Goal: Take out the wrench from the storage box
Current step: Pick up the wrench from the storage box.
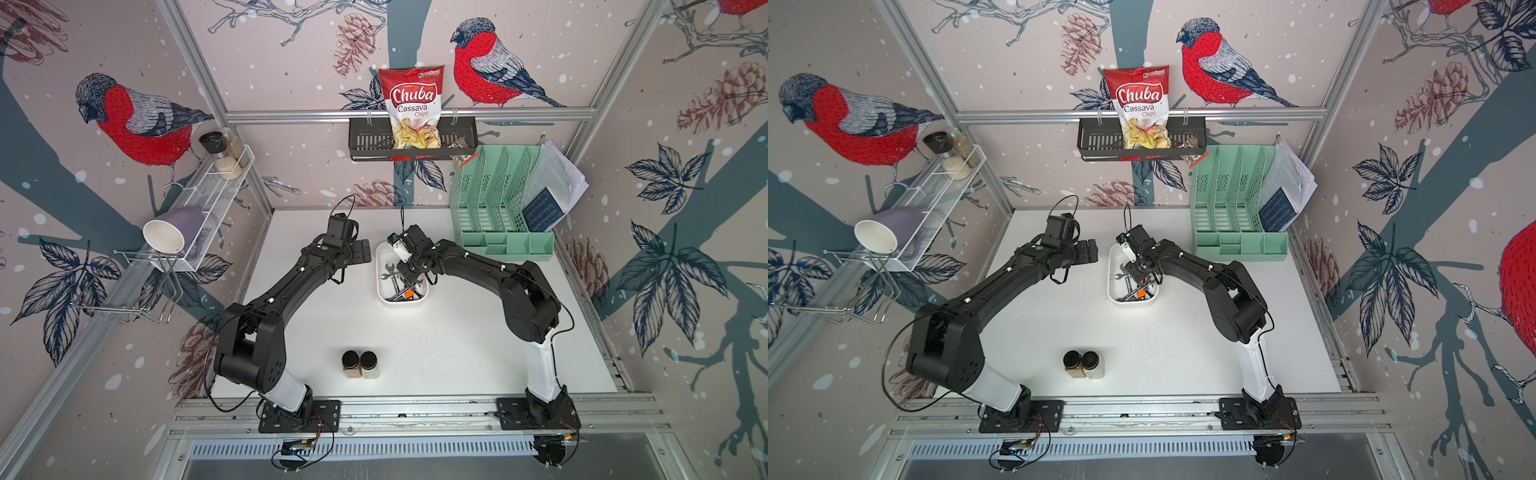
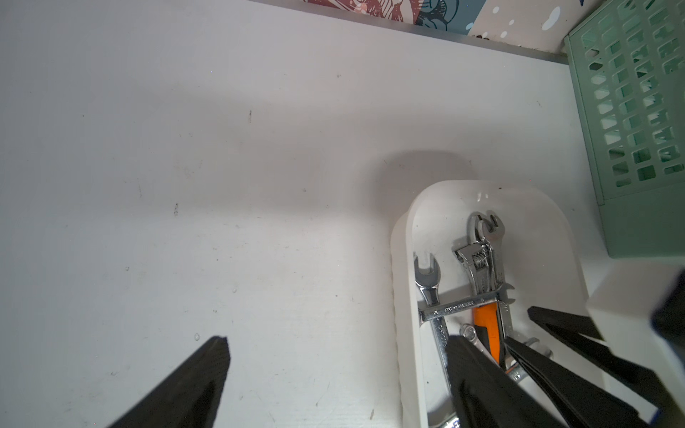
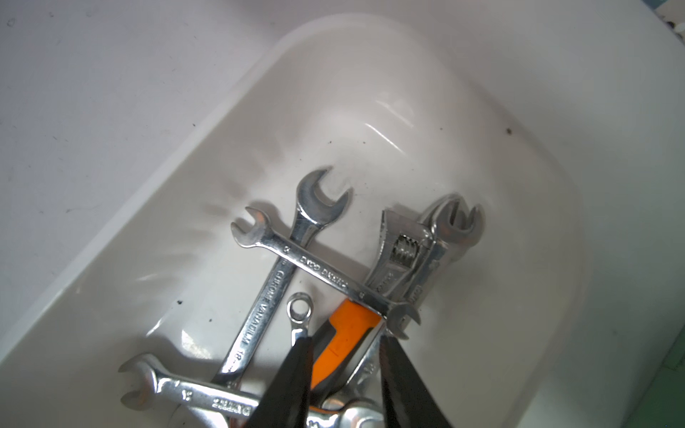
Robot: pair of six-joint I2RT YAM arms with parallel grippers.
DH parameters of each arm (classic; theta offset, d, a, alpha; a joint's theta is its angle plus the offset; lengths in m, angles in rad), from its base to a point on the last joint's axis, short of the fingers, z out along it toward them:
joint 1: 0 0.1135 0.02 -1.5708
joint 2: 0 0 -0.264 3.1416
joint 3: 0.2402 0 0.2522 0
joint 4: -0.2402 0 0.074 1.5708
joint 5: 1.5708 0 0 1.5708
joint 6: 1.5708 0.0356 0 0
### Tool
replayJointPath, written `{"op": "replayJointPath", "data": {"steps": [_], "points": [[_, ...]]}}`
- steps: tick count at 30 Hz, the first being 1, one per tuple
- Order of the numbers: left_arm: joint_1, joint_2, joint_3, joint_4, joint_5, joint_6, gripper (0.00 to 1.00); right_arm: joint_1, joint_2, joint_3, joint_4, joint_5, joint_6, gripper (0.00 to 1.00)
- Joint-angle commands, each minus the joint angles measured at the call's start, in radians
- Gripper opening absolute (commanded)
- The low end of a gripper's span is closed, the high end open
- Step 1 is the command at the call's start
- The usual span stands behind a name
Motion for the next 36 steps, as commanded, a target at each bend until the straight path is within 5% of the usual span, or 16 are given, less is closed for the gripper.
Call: {"op": "replayJointPath", "data": {"steps": [1, 23, 31, 36], "points": [[0.0, -0.007, -0.001, -0.009, 0.013, 0.0, 0.95, 0.003, 0.051, 0.073, -0.103, 0.0, -0.006, 0.3], [0.0, -0.009, -0.005, -0.012, 0.011, 0.0, 0.95, 0.023, 0.069, 0.056, -0.1, -0.02, -0.023, 0.34], [0.0, 0.003, 0.006, -0.021, 0.023, -0.006, 0.95, 0.078, -0.004, 0.094, -0.145, 0.217, 0.332, 0.36], [-0.001, 0.014, 0.03, -0.069, 0.011, -0.012, 0.93, 0.088, -0.021, 0.098, -0.182, 0.212, 0.597, 0.37]]}}
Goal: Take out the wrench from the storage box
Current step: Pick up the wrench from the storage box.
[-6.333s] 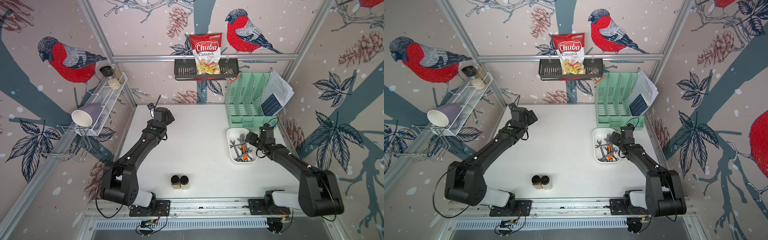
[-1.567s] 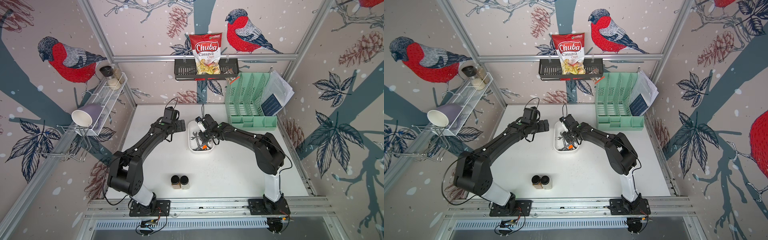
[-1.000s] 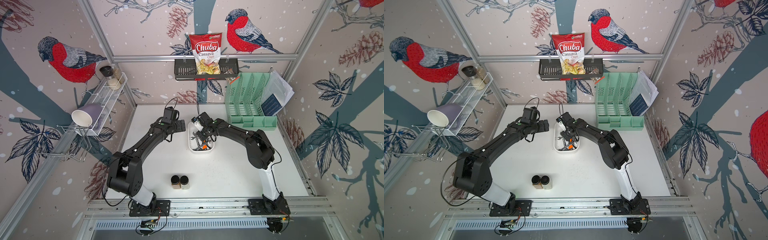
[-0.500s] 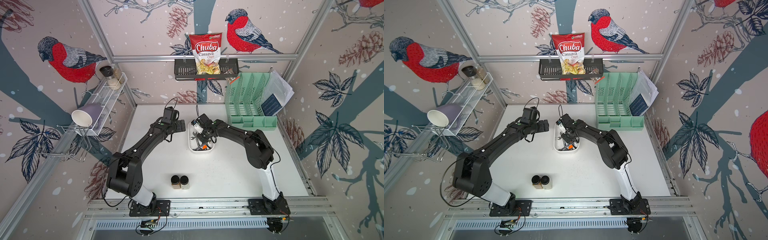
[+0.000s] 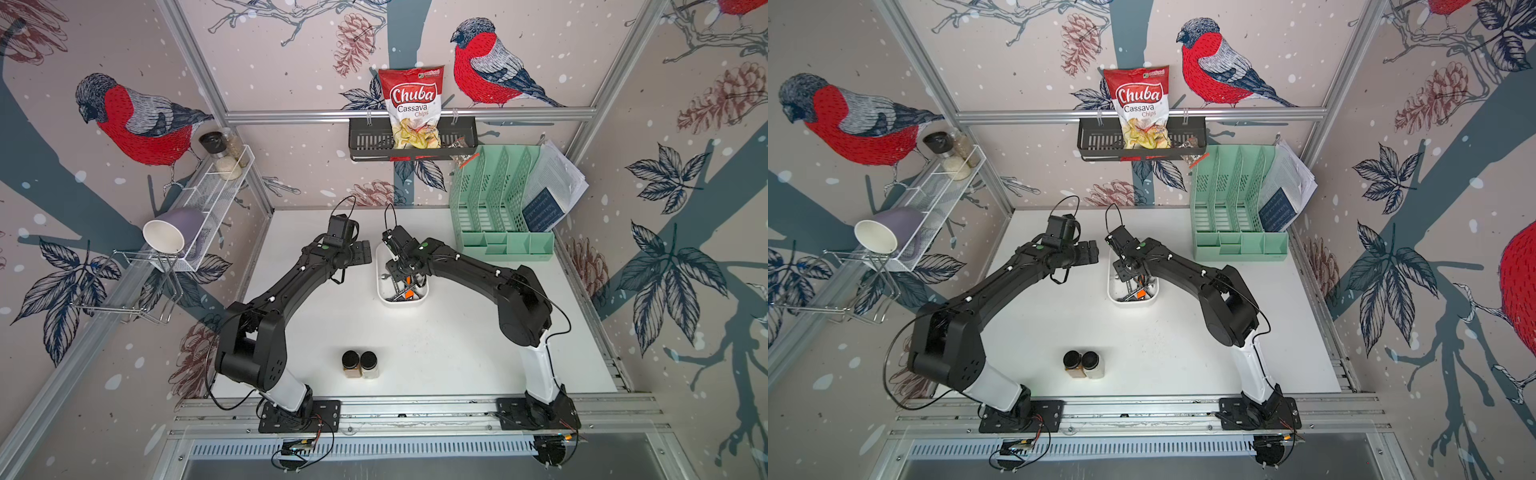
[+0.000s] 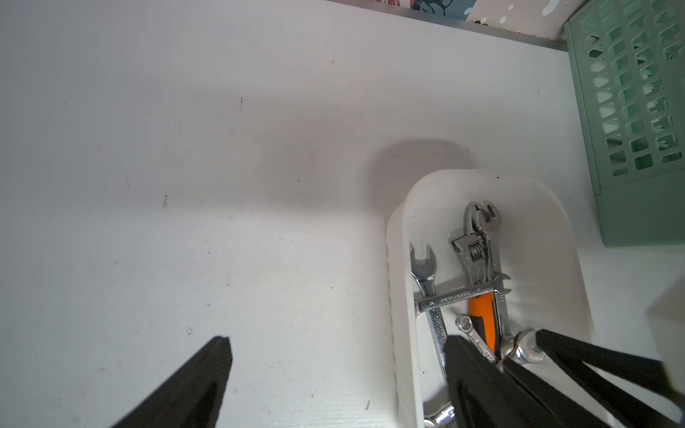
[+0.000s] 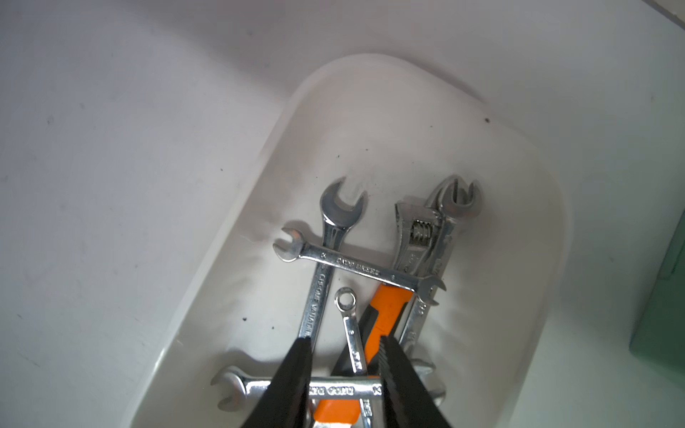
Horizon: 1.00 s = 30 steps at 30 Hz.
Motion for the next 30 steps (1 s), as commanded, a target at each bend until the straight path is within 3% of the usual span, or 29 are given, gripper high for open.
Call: {"op": "replayJointPath", "data": {"steps": [1, 6, 12, 20, 26, 30], "points": [[-0.002, -0.002, 0.022, -0.054, -0.011, -0.01, 0.94, 0.004, -0.033, -0.029, -0.037, 0.057, 0.258, 0.38], [-0.008, -0.055, 0.011, -0.103, 0.0, 0.01, 0.93, 0.007, -0.082, -0.078, -0.037, 0.074, 0.404, 0.43], [-0.019, -0.134, -0.067, -0.071, 0.02, 0.013, 0.95, 0.018, -0.056, -0.094, -0.072, -0.002, 0.585, 0.44], [-0.092, -0.149, -0.068, -0.072, 0.022, 0.014, 0.95, 0.047, 0.083, 0.06, -0.271, 0.028, 0.777, 0.43], [-0.121, -0.157, -0.078, -0.058, 0.057, 0.0, 0.95, 0.084, 0.125, 0.105, -0.353, 0.056, 0.856, 0.44], [-0.127, -0.178, -0.077, -0.073, -0.029, -0.03, 0.95, 0.077, 0.095, 0.031, -0.316, 0.042, 0.889, 0.46]]}}
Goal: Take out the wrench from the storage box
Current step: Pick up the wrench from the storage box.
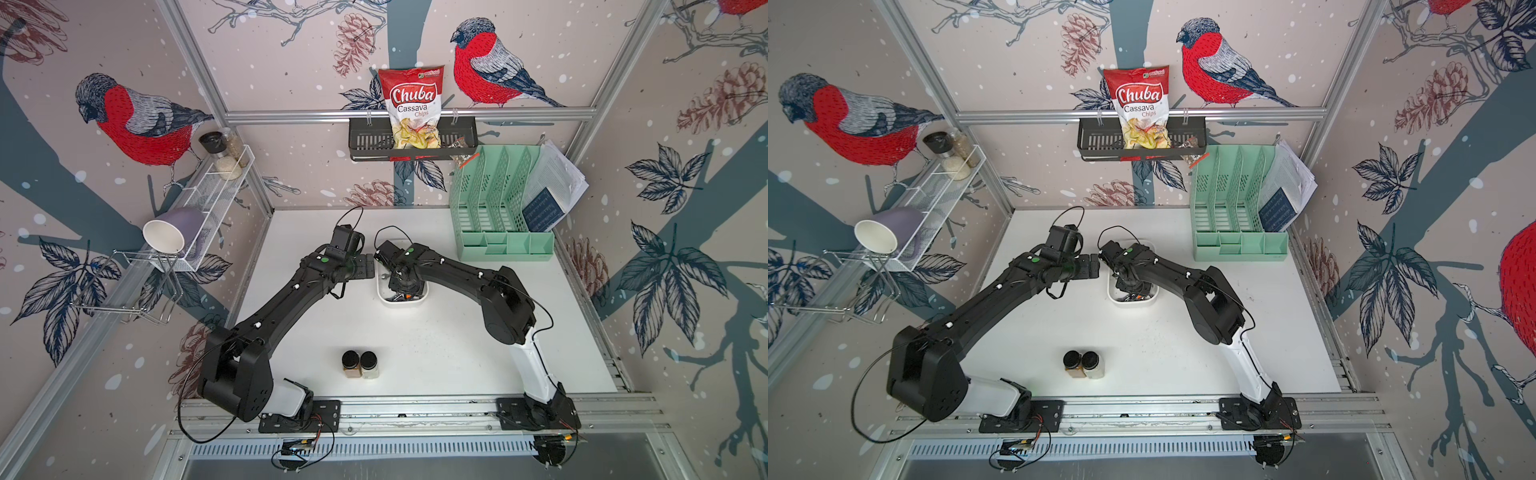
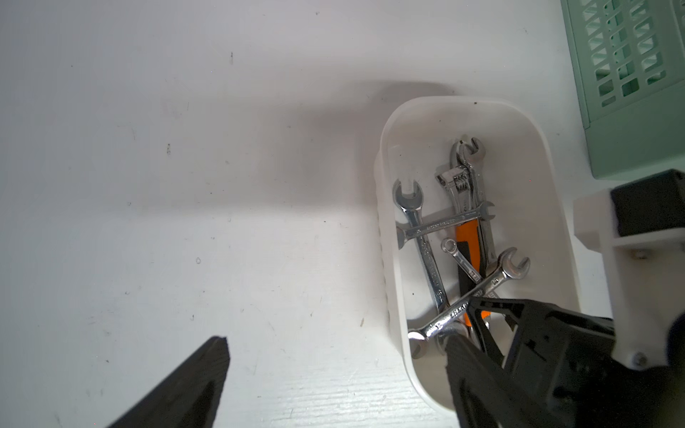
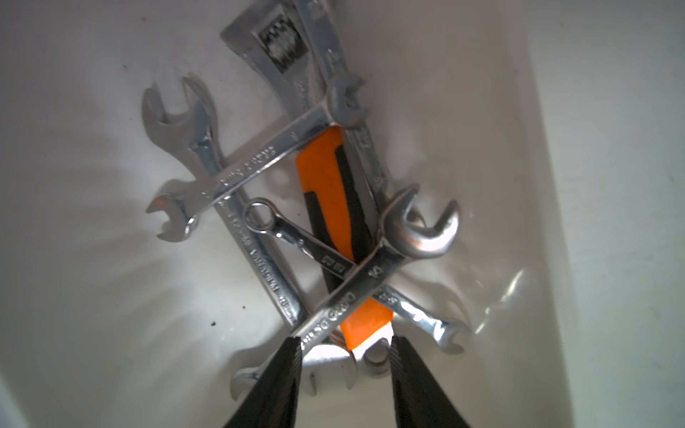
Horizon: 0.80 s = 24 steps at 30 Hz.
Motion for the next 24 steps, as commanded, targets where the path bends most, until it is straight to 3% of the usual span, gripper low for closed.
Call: {"op": "replayJointPath", "data": {"steps": [1, 3, 10, 16, 24], "points": [[-0.019, -0.019, 0.005, 0.033, -0.047, -0.035, 0.95, 0.009, -0.02, -0.046, 0.009, 0.007, 0.061, 0.46], [-0.019, -0.026, 0.011, 0.009, -0.127, -0.07, 0.95, 0.001, -0.031, -0.063, 0.033, 0.006, 0.062, 0.46], [-0.006, -0.048, 0.013, -0.002, -0.182, -0.125, 0.95, -0.024, -0.032, -0.08, 0.106, -0.014, 0.055, 0.46], [0.025, -0.058, 0.013, -0.004, -0.19, -0.131, 0.95, -0.049, -0.004, -0.082, 0.128, -0.043, 0.034, 0.44], [0.041, -0.039, 0.014, 0.0, -0.162, -0.127, 0.95, -0.064, 0.005, -0.09, 0.159, -0.061, 0.011, 0.35]]}}
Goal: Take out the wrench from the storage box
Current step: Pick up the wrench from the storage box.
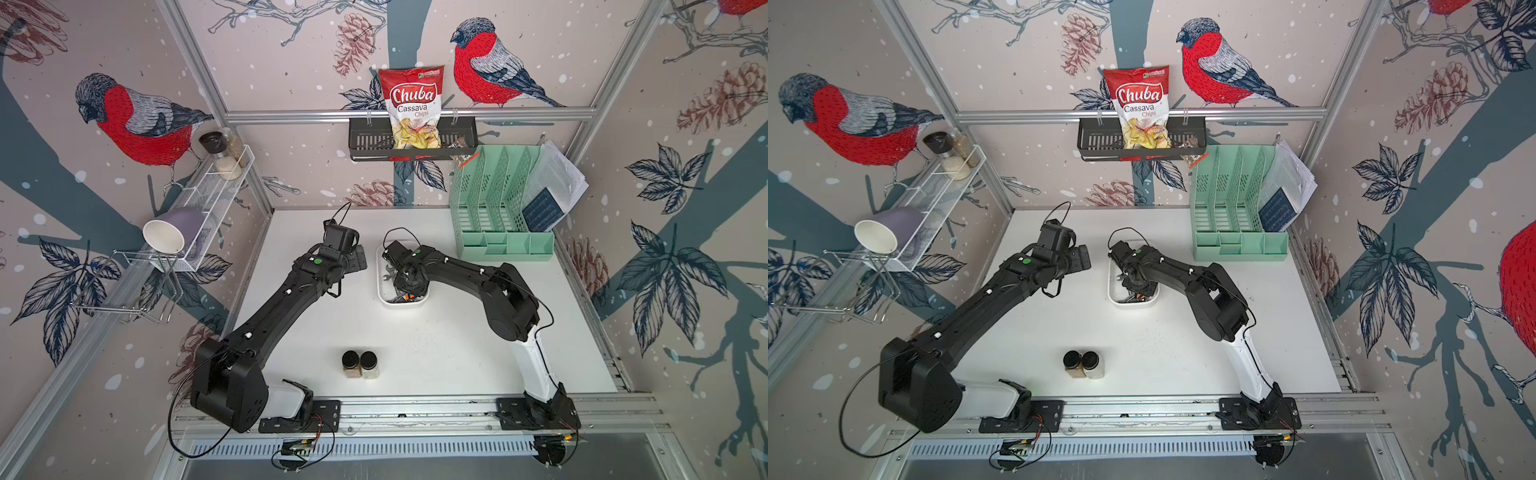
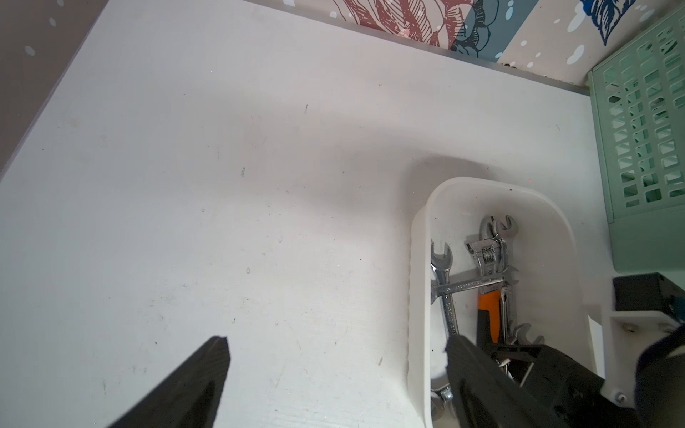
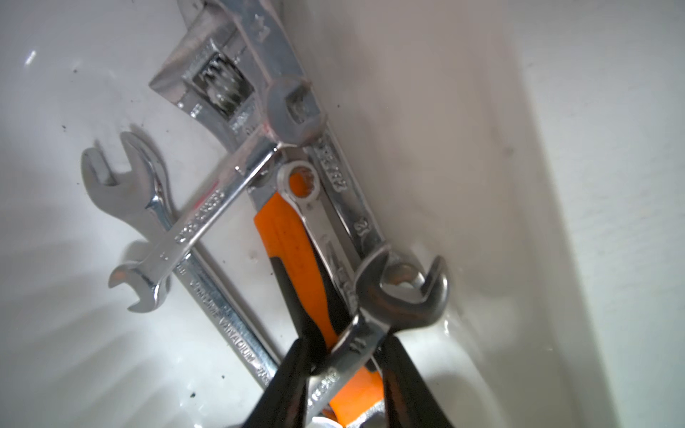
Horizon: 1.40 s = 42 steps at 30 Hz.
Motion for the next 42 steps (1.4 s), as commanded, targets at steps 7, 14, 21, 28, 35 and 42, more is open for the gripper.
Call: {"op": "replayJointPath", "data": {"steps": [7, 14, 21, 28, 35, 42], "points": [[0.011, 0.013, 0.008, -0.001, 0.017, 0.004, 0.95, -0.004, 0.019, 0.005, 0.037, -0.016, -0.032, 0.25], [0.013, 0.008, 0.007, 0.0, 0.016, 0.006, 0.95, -0.006, 0.029, -0.004, 0.062, -0.019, -0.052, 0.14], [0.013, 0.007, 0.006, 0.002, 0.013, 0.007, 0.95, 0.001, 0.027, 0.005, 0.074, -0.003, -0.082, 0.07], [0.019, -0.005, 0.003, 0.007, 0.009, 0.006, 0.95, 0.015, 0.001, 0.037, 0.095, 0.039, -0.163, 0.0], [0.02, -0.028, -0.015, 0.029, 0.007, 0.005, 0.95, 0.017, -0.012, 0.078, 0.094, 0.074, -0.221, 0.0], [0.022, -0.043, -0.021, 0.036, -0.007, 0.004, 0.95, 0.015, -0.041, 0.098, 0.12, 0.092, -0.332, 0.0]]}}
